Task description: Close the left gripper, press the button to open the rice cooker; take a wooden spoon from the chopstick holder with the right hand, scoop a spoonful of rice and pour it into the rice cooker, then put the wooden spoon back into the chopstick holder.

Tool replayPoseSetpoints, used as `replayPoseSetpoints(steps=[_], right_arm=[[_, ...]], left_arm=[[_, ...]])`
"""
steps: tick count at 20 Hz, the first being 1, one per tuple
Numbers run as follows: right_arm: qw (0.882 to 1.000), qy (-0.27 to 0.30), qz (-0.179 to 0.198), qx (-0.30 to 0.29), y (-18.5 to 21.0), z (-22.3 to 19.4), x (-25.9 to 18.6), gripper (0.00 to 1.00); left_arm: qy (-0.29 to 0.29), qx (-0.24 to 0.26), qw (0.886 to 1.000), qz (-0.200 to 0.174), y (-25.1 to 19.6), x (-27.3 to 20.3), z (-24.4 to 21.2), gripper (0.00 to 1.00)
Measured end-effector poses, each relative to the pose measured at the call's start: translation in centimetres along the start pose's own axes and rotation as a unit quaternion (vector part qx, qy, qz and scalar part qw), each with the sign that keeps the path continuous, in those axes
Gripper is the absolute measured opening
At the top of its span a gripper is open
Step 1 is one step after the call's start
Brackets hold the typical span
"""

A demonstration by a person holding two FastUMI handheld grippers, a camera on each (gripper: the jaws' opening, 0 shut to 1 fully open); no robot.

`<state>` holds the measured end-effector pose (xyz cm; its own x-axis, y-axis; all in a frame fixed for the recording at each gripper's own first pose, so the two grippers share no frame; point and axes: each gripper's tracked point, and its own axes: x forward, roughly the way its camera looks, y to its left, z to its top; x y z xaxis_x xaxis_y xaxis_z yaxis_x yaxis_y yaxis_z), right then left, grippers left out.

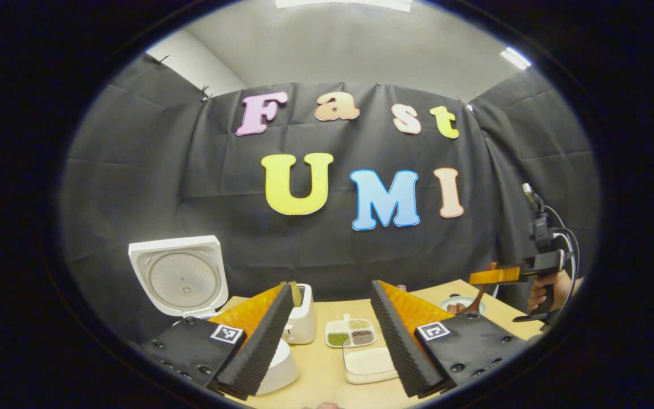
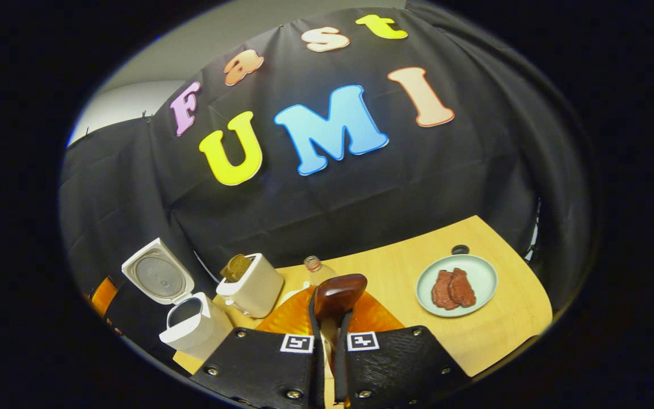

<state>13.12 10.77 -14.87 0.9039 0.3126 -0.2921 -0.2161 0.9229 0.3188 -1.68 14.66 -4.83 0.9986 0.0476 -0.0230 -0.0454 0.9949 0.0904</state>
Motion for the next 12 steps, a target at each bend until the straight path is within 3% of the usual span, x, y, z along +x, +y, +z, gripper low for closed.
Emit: replayPoseSetpoints(steps=[5,12], right_arm=[[0.999,0.022,0.030,-0.029,4.8,-3.2,4.4,0.07],[0.994,0.062,0.004,-0.092,5.7,-9.5,10.2,0.07]], left_arm=[[0.004,-0.013,1.000,0.009,2.3,-1.2,-1.1,0.92],[0.021,-0.023,0.999,0.038,6.6,-1.5,-2.8,0.92]])
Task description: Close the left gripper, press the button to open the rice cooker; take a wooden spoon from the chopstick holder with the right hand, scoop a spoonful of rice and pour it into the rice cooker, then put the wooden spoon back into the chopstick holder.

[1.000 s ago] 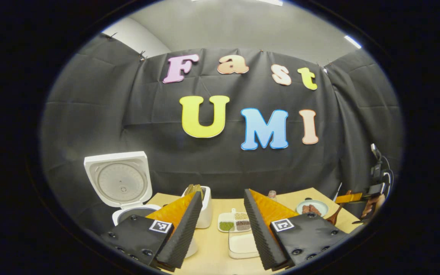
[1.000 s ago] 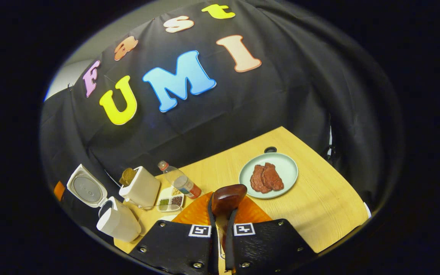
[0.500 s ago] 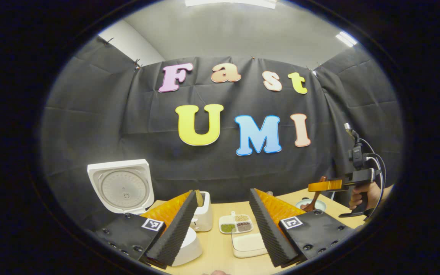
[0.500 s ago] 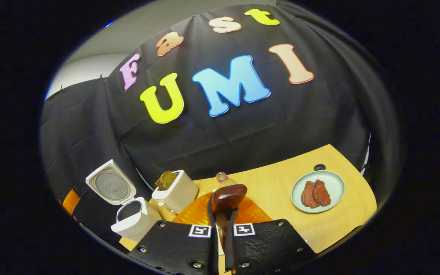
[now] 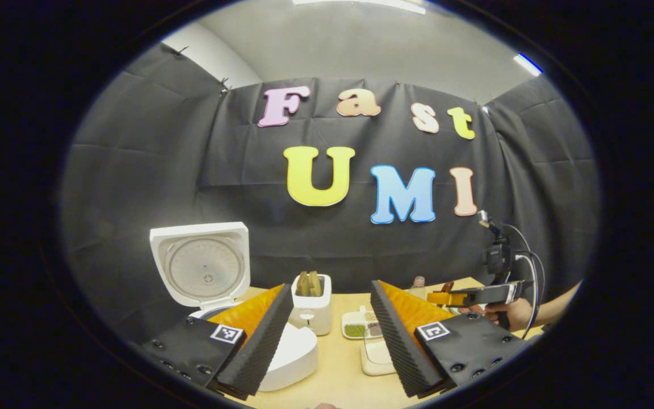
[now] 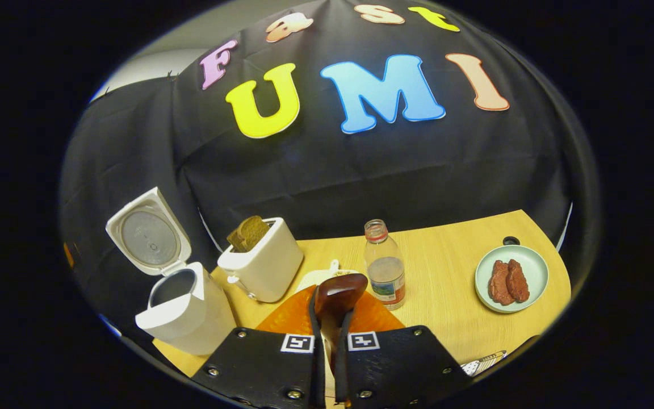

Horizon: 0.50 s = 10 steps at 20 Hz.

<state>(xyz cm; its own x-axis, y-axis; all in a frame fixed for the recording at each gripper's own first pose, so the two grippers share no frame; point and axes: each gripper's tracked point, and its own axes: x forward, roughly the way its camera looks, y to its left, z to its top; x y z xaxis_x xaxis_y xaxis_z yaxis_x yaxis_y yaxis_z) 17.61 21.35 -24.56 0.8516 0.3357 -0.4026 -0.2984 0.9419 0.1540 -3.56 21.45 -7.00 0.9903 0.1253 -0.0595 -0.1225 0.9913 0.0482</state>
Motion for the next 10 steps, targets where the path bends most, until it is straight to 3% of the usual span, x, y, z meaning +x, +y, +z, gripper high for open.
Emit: replayPoseSetpoints(steps=[4,5,9,10], right_arm=[[0.999,0.013,-0.019,-0.038,0.0,-2.9,3.3,0.07],[0.999,0.020,-0.021,-0.038,0.1,-3.6,4.0,0.07],[0.999,0.033,0.012,-0.009,2.9,-4.9,4.7,0.07],[0.999,0.037,0.025,0.006,3.7,-5.3,4.6,0.07]], left_arm=[[0.010,0.003,1.000,0.006,2.0,0.0,-0.5,0.96],[0.014,0.003,1.000,0.007,2.5,-0.1,-0.9,0.92],[0.031,-0.005,0.999,0.015,4.0,-0.1,-2.1,0.95],[0.032,-0.007,0.999,0.017,4.2,-0.1,-2.3,0.92]])
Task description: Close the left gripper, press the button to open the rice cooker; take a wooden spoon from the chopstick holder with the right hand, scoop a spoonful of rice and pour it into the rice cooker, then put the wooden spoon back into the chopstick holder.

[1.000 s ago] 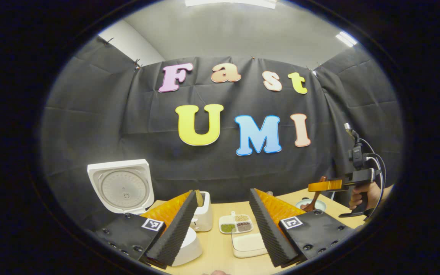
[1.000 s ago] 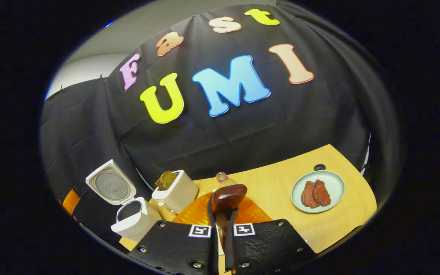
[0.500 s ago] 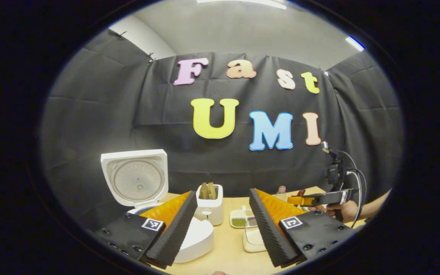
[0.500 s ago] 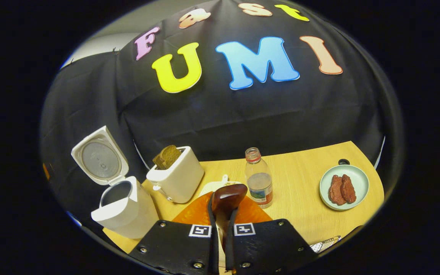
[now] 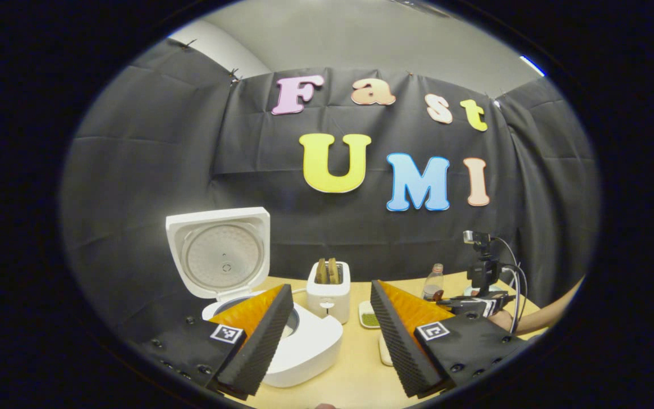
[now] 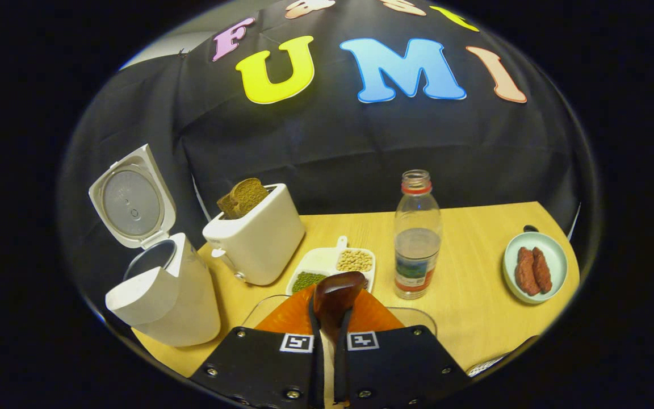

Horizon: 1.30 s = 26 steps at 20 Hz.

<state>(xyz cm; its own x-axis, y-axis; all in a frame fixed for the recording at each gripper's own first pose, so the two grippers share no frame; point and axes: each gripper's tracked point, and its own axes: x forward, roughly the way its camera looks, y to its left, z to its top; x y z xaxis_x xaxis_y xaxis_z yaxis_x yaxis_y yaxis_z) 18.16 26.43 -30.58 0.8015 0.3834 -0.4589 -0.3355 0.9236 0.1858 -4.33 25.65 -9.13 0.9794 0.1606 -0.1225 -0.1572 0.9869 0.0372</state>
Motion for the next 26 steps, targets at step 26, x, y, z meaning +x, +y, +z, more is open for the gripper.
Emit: replayPoseSetpoints(steps=[26], right_arm=[[0.822,-0.138,0.135,0.536,-4.3,9.9,-9.7,0.07]], left_arm=[[-0.028,-0.013,0.998,-0.049,-1.8,0.3,1.4,0.95]])
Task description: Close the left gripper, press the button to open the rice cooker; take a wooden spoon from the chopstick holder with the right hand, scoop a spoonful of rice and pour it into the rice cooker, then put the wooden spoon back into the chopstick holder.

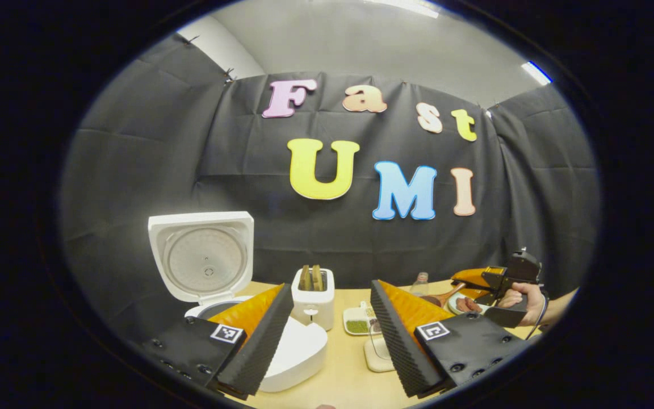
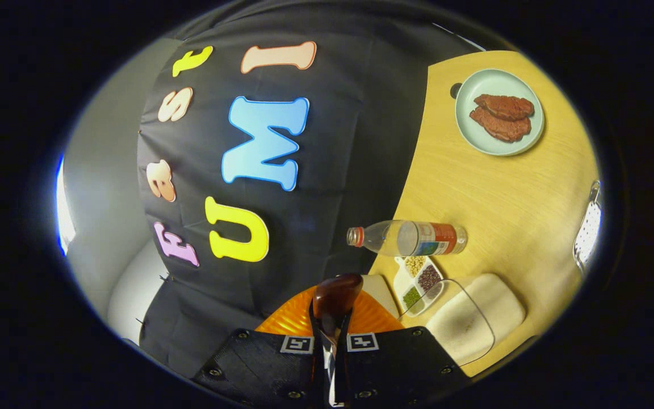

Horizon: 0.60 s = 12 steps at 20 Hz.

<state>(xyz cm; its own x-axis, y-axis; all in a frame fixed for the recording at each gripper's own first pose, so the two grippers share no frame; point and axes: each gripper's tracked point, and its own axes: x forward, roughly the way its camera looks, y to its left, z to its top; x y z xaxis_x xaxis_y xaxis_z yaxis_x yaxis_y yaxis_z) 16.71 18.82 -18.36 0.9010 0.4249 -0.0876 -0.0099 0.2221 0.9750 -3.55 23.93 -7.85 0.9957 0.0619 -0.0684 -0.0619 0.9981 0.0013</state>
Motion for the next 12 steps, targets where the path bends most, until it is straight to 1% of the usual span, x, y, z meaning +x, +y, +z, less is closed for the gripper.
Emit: replayPoseSetpoints(steps=[6,12], right_arm=[[0.999,0.017,0.031,0.001,4.2,-3.6,1.5,0.07],[0.997,0.043,0.047,-0.034,7.8,-8.0,4.2,0.07]], left_arm=[[-0.008,-0.001,1.000,-0.011,1.8,-0.8,-0.2,0.95],[-0.009,-0.007,1.000,0.004,5.2,-1.9,-0.9,0.95]])
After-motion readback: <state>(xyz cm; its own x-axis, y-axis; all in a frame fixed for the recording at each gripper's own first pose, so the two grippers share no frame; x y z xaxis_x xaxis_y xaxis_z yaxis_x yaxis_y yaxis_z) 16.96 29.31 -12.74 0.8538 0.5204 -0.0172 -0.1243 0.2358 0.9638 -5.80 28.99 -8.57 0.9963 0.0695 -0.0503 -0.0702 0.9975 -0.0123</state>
